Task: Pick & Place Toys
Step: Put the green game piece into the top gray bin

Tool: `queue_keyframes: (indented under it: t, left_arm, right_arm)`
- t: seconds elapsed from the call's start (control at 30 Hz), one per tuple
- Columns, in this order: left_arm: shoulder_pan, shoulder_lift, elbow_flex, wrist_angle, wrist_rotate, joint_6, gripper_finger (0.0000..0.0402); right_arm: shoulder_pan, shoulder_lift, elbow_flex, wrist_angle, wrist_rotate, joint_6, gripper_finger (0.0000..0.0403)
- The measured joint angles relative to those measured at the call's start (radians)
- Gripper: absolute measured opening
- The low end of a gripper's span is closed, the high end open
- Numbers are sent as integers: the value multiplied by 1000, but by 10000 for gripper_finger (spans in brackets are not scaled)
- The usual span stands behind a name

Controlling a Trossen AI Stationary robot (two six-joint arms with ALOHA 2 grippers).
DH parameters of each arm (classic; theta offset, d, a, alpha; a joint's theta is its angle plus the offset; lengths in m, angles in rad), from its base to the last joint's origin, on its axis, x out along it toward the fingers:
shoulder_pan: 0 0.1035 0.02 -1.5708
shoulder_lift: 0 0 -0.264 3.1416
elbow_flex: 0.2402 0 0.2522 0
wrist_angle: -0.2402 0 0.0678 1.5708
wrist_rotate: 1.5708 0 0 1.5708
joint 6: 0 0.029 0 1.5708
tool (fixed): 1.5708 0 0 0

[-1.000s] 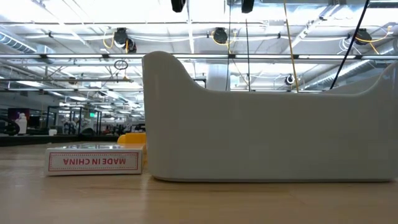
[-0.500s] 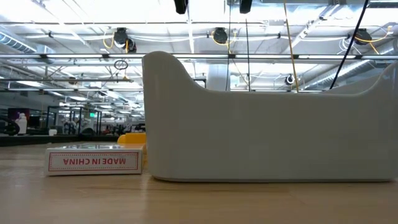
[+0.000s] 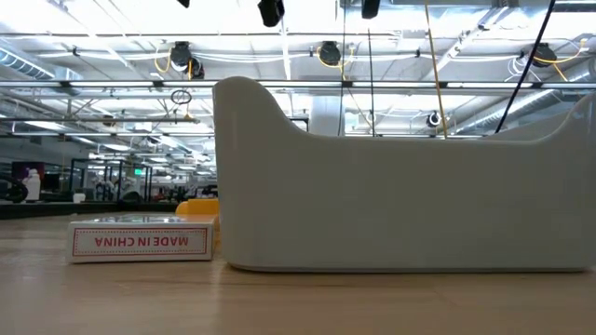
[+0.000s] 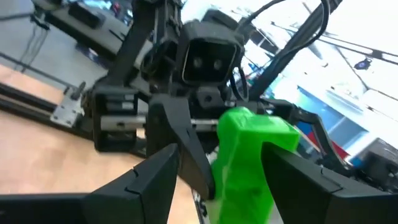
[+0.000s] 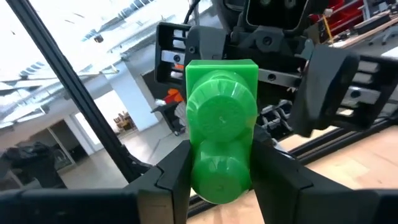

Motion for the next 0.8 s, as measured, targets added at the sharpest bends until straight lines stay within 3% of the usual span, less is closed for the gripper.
queue_keyframes:
  t: [0.27, 0.63, 0.8]
  left_arm:
    - [42, -14, 0, -55, 129, -37, 237]
    - [94, -141, 0, -228, 115, 53, 237]
    - [99, -229, 0, -356, 36, 124, 237]
  right_arm:
    - [-15, -78, -1, -113, 26, -13, 130]
    - [-25, -135, 0, -233, 18, 33, 130]
    - [-48, -134, 37, -376, -59, 96, 130]
